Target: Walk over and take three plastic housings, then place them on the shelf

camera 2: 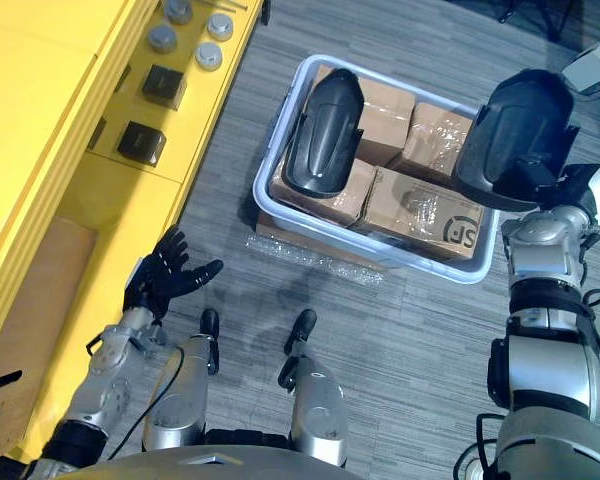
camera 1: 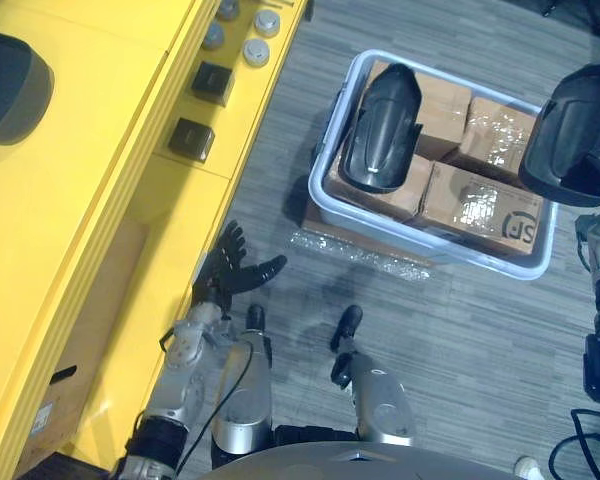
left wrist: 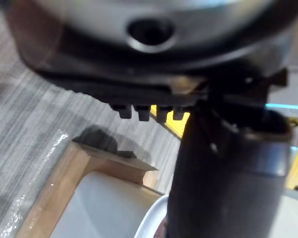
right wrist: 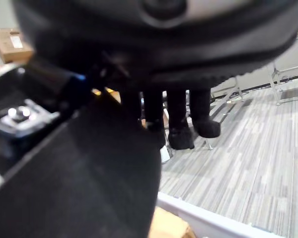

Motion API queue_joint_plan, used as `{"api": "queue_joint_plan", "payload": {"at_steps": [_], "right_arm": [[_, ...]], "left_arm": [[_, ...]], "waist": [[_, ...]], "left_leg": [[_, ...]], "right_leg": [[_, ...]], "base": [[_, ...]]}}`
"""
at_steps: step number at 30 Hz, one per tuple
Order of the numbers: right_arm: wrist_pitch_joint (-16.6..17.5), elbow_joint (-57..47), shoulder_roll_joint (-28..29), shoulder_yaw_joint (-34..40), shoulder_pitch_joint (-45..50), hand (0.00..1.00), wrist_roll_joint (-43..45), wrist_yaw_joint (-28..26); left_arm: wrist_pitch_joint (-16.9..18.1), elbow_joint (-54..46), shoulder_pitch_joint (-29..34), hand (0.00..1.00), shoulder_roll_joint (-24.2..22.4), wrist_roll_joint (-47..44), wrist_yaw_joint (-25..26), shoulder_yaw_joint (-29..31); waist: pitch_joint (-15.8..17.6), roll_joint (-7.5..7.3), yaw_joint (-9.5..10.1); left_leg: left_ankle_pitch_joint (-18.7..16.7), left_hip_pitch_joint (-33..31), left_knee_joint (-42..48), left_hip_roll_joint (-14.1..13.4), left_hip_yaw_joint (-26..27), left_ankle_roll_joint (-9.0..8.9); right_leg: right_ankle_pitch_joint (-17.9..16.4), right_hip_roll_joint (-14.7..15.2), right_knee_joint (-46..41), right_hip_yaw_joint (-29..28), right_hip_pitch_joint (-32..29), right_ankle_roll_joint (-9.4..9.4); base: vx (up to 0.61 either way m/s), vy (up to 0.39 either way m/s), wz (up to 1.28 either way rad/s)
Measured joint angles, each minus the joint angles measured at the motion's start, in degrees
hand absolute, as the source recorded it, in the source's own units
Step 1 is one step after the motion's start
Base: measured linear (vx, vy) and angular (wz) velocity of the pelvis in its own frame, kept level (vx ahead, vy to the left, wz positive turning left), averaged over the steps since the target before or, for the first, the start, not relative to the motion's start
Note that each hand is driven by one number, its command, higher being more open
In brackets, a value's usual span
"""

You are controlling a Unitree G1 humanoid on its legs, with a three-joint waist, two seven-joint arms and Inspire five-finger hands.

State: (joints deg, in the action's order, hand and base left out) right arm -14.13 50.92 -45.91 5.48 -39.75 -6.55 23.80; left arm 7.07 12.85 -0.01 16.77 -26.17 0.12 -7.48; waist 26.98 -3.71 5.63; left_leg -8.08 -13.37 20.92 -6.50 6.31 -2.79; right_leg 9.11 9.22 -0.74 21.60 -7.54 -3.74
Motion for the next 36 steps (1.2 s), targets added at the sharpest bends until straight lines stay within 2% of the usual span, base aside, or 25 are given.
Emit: {"api": "queue_joint_plan", "payload": {"at_steps": [5, 8, 9, 10, 11, 13, 16, 20, 26, 31, 36], "right_arm": [[0.7, -2.5, 2.1, -4.0, 0.7, 0.00, -2.9, 0.0], [2.5, -5.9, 3.0, -6.1, 0.6, 0.00, -6.7, -0.2], [3.0, -6.6, 3.0, -6.5, 0.6, 0.00, -7.0, -0.3], [5.7, -8.2, 3.0, -7.7, 0.6, 0.00, -9.1, -0.7], [6.6, -9.2, 3.0, -8.2, 0.5, 0.00, -9.2, -0.8], [11.3, -12.3, 3.0, -9.5, 0.5, 0.00, -13.1, -0.9], [16.2, -15.3, 3.0, -10.7, 0.6, 0.00, -15.9, -0.9], [21.6, -16.0, 4.7, -11.8, 0.7, 0.00, -18.1, -0.3], [25.6, -20.8, 8.7, -11.8, 5.7, 0.00, -20.6, 2.0], [30.2, -24.9, 13.5, -13.2, 11.2, 0.00, -25.8, 2.2], [33.5, -24.9, 16.4, -16.3, 15.9, 0.00, -28.3, 2.2]], "left_arm": [[-9.1, 0.2, -7.6, 1.00, 6.2, -3.8, -4.8, -0.7], [-14.4, 1.6, -15.1, 1.00, 7.8, -12.7, -9.8, -1.4], [-15.2, 2.1, -16.6, 1.00, 8.1, -14.6, -10.7, -1.6], [-18.0, 3.5, -20.2, 1.00, 8.6, -20.0, -13.1, -1.9], [-18.7, 3.9, -21.3, 1.00, 8.8, -21.8, -13.6, -2.1], [-22.3, 4.7, -24.6, 1.00, 8.9, -29.4, -16.2, -2.4], [-26.3, 5.3, -27.2, 1.00, 8.9, -37.2, -18.4, -3.8], [-26.8, 7.2, -29.5, 1.00, 8.9, -42.9, -19.4, -5.0], [-25.1, 7.4, -30.5, 1.00, 8.6, -45.6, -17.8, -5.1], [-24.6, 9.1, -30.5, 1.00, 5.9, -45.6, -15.7, -5.9], [-24.7, 11.7, -30.3, 1.00, 3.5, -45.2, -14.6, -8.7]], "waist": [[-0.8, -0.21, -1.23], [-0.8, -0.21, -1.26], [-0.8, -0.21, -1.30], [-0.8, -0.21, -1.38], [-0.8, -0.21, -1.47], [-0.8, -0.23, -2.44], [-0.9, -0.35, -3.24], [-1.1, -0.70, -4.17], [-1.6, -1.34, -4.29], [-3.7, -2.89, -4.52], [-6.3, -3.68, -4.40]], "left_leg": [[-0.2, 0.0, 0.8, -0.4, 0.6, -0.23], [-0.3, -0.3, 0.9, -1.0, 1.8, -0.22], [-0.3, -0.3, 0.9, -1.0, 1.9, -0.22], [-0.3, -0.3, 0.9, -1.0, 2.3, -0.23], [-0.3, -0.3, 0.9, -1.0, 2.4, -0.24], [-0.3, -0.3, 0.7, -1.1, 2.7, -0.27], [-0.3, -0.1, 0.3, -1.0, 3.1, -0.33], [0.7, 1.2, -1.9, -0.6, 3.2, -0.47], [2.3, 4.6, -5.6, 0.1, 3.5, -0.68], [2.3, 6.4, -6.3, 0.1, 4.6, -0.95], [2.2, 8.7, -7.2, 0.1, 5.8, -1.00]], "right_leg": [[0.5, -0.7, 0.4, -1.0, -0.1, 0.54], [1.4, -1.1, 1.8, -1.9, -0.1, 0.65], [1.6, -1.2, 2.0, -2.1, -0.2, 0.81], [1.7, -1.3, 2.0, -2.5, -0.5, 0.83], [1.7, -1.4, 2.0, -2.6, -0.5, 0.85], [2.0, -1.5, 2.0, -2.9, -0.8, 0.93], [2.2, -1.5, 2.0, -3.2, -1.1, 1.03], [2.7, -1.4, 2.0, -3.3, -1.0, 1.68], [2.7, -1.3, 3.6, -3.3, 1.3, 1.75], [2.7, -1.6, 5.1, -3.8, 2.9, 1.78], [2.7, -1.6, 5.2, -4.5, 4.2, 1.76]], "base": [[-0.04, 0.012, -0.11], [-0.06, 0.014, -0.17], [-0.06, 0.030, -0.15], [-0.04, 0.033, -0.12], [-0.04, 0.041, -0.12], [0.00, 0.043, -0.06], [0.03, 0.058, -0.05], [0.02, 0.042, -0.01], [0.01, 0.011, -0.01], [-0.02, 0.001, -0.09], [0.00, 0.026, -0.11]]}}
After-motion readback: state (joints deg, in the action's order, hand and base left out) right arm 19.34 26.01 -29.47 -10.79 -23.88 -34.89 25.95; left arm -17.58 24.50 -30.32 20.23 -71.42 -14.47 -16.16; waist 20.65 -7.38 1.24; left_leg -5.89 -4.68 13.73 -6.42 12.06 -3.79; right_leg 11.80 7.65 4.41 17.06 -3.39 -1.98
